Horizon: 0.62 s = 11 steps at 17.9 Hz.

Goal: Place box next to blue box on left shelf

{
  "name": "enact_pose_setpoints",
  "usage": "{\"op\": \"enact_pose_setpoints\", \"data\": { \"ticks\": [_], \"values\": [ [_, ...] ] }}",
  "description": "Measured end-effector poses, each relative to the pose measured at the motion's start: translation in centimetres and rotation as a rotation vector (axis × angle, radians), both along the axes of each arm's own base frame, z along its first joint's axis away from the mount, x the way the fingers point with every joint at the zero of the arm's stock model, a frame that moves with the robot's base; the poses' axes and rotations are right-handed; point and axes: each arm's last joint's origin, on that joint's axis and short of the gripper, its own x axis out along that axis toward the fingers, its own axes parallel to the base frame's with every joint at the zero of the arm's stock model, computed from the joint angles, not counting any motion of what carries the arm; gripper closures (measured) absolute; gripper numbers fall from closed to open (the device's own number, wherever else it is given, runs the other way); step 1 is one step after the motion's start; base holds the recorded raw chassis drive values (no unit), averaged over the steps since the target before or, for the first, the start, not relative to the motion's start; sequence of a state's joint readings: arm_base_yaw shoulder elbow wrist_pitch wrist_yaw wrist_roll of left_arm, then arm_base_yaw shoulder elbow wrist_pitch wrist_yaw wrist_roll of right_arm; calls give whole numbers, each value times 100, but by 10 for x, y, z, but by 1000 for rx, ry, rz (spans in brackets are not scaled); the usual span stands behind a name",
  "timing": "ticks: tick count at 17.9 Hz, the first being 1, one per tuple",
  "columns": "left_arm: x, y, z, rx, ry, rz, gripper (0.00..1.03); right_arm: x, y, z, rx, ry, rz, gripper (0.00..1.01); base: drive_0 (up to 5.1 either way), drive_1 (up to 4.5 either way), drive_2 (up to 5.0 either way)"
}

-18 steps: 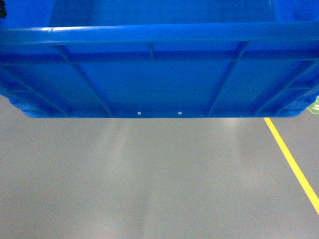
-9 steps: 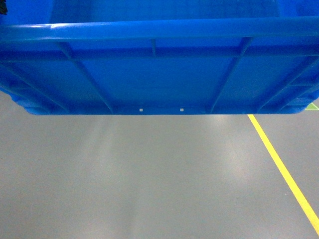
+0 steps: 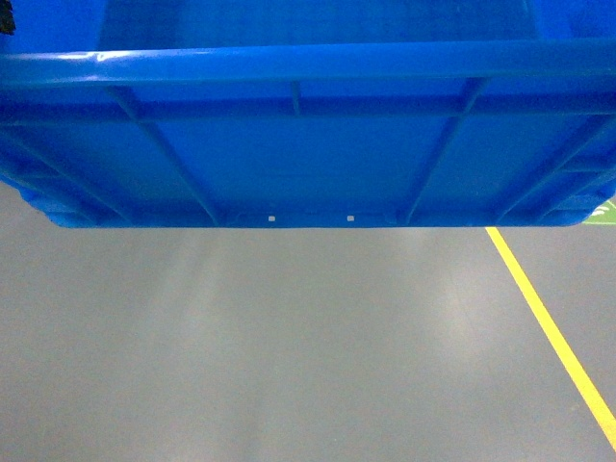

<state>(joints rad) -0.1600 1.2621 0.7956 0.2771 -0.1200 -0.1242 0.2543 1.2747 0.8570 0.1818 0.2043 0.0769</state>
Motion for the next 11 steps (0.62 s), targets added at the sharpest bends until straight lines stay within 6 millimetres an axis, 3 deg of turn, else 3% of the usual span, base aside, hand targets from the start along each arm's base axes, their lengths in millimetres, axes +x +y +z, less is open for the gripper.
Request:
{"op": "enact_pose_setpoints", "data": {
  "ticks": [11],
  "values": [
    [0,0,0,0,-2,0,73,0,0,0,0,-3,1,94,-2,427,-430]
  ]
}}
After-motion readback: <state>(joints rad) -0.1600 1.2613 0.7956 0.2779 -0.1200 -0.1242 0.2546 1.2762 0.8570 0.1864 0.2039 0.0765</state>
